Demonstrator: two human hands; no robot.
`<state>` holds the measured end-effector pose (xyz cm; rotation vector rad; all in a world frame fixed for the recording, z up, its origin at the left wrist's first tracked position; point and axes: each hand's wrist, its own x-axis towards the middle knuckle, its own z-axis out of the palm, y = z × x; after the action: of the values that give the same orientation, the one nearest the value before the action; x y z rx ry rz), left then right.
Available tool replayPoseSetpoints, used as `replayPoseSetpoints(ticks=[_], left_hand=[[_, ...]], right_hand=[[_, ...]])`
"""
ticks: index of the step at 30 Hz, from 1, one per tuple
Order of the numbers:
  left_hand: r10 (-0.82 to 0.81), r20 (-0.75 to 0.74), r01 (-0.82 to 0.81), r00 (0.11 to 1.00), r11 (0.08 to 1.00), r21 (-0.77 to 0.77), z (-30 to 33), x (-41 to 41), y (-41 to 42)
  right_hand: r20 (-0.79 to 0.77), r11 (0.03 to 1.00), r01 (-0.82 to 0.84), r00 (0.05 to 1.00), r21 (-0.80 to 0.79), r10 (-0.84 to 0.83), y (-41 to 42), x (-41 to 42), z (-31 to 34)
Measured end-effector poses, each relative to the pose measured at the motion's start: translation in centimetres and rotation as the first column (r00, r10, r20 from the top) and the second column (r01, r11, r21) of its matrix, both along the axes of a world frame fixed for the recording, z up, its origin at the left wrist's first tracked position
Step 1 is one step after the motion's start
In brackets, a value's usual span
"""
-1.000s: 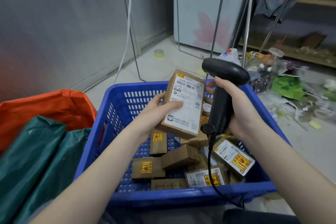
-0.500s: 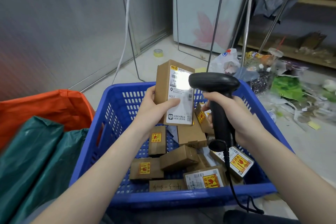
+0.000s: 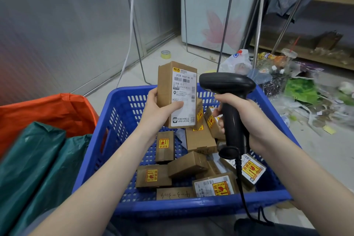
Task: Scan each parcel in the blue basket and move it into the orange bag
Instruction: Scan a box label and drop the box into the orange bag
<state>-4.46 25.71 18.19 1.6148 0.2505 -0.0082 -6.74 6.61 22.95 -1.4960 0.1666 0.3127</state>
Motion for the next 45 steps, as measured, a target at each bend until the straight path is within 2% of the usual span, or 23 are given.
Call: replayPoseSetpoints(ticks=[7, 13, 16, 20, 26, 30, 33, 36, 40, 45], left_hand=[[-0.006, -0.003, 0.006, 1.000, 1.000, 0.007, -0.3, 0.2, -0.1], [0.003, 0.010, -0.003, 1.000, 1.000, 0.014, 0.1, -0.1, -0.2], [0.008, 0.032, -0.008, 0.999, 1.000, 0.018, 0.7, -0.3, 0.1], [0.024, 0.054, -0.025, 0.998, 1.000, 0.007, 1.9, -0.7, 1.5], [0.140, 0.062, -0.140, 0.988, 0.990, 0.001, 4.0, -1.8, 7.5], [0.266, 0.099, -0.276, 0.959, 0.954, 0.115, 4.0, -3.5, 14.0], [0.383, 0.092, -0.394, 0.919, 0.882, 0.257, 2.5, -5.1, 19.2], [0.463, 0.056, -0.443, 0.885, 0.797, 0.412, 0.3, -6.9, 23.0], [0.493, -0.047, -0.397, 0.869, 0.750, 0.529, -3.5, -9.1, 25.6], [0.388, -0.215, -0.243, 0.896, 0.835, 0.495, -8.4, -10.4, 25.9]], right_hand=[[0.023, 0.999, 0.013, 1.000, -0.040, -0.012, -0.3, -0.1, 0.2], [0.102, 0.996, 0.035, 0.994, -0.088, -0.026, 0.0, 0.0, 0.0], [0.101, 1.000, 0.025, 0.995, -0.018, -0.023, 0.7, 0.1, 0.1], [0.047, 0.985, 0.037, 0.998, 0.166, -0.045, 2.7, 0.3, 0.4], [0.054, 0.991, -0.003, 0.999, 0.137, -0.005, 8.1, 0.3, 0.4], [0.040, 0.989, -0.082, 0.996, 0.119, 0.077, 13.0, 0.3, -0.1], [0.053, 0.980, -0.170, 0.985, 0.105, 0.165, 16.7, 0.2, -0.7], [0.034, 0.967, -0.236, 0.972, 0.093, 0.234, 19.9, 0.0, -1.7], [-0.017, 0.950, -0.304, 0.952, 0.072, 0.306, 23.3, 0.0, -3.8], [-0.058, 0.944, -0.329, 0.942, 0.028, 0.330, 25.5, -0.1, -6.2]])
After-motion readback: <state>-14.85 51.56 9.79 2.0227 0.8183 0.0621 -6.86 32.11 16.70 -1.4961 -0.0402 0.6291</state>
